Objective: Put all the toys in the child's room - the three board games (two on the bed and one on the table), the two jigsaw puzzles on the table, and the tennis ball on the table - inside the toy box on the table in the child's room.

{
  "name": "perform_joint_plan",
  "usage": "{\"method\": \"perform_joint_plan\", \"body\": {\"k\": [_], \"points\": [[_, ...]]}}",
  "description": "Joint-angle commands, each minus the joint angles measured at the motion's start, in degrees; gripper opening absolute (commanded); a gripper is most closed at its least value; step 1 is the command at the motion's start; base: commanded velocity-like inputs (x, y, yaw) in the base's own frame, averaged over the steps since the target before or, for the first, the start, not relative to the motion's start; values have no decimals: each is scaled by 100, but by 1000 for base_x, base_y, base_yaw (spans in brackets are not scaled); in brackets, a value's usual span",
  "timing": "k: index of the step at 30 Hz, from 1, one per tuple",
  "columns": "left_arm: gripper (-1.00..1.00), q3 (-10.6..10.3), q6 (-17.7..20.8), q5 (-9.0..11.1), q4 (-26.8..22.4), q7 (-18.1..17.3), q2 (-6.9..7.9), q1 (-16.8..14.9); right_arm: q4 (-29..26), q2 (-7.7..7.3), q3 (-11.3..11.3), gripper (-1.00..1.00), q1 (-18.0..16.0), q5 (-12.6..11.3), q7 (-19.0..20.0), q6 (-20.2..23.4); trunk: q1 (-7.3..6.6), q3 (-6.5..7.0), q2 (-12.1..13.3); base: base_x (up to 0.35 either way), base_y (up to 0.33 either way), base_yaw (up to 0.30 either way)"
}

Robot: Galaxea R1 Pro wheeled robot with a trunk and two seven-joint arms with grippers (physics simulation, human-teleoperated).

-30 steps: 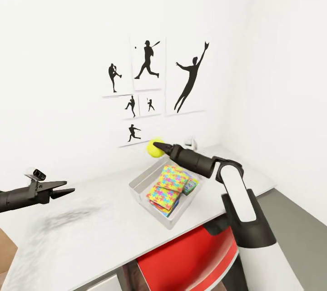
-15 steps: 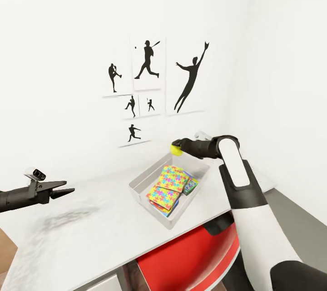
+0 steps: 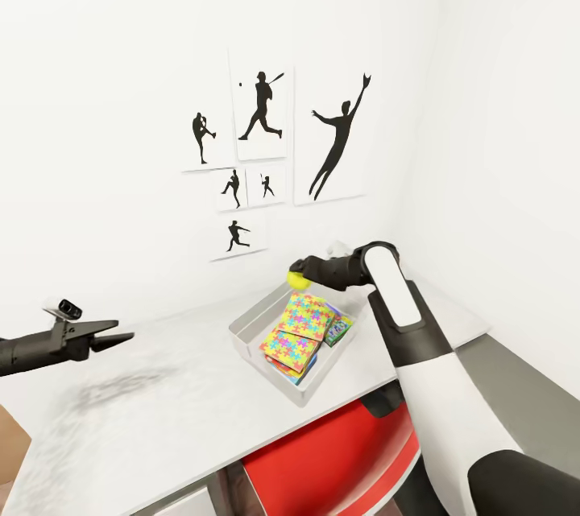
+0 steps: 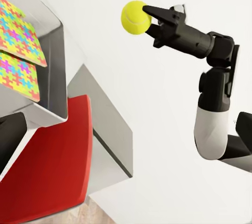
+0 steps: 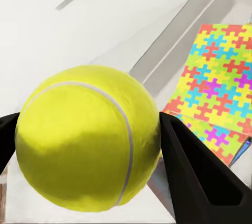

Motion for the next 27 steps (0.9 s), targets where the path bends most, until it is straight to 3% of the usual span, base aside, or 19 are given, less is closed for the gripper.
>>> {"method": "perform_joint_plan", "body": {"k": [1,10,27], "points": [[100,-4,60,-31,32,-20,1,-34,-37,34,-6,-100,26,-59,-60,14,4,-14,-14,0,0,0],[100,-4,51,-59,172,-20,7,-54,-305,66,-8,-100,155,-51,-41,14,4,-14,-14,-42,0,0],[100,-4,51,-60,173,-20,23,-54,-212,67,-8,-100,155,-49,-42,14,4,-14,-14,-74,8,0]]}}
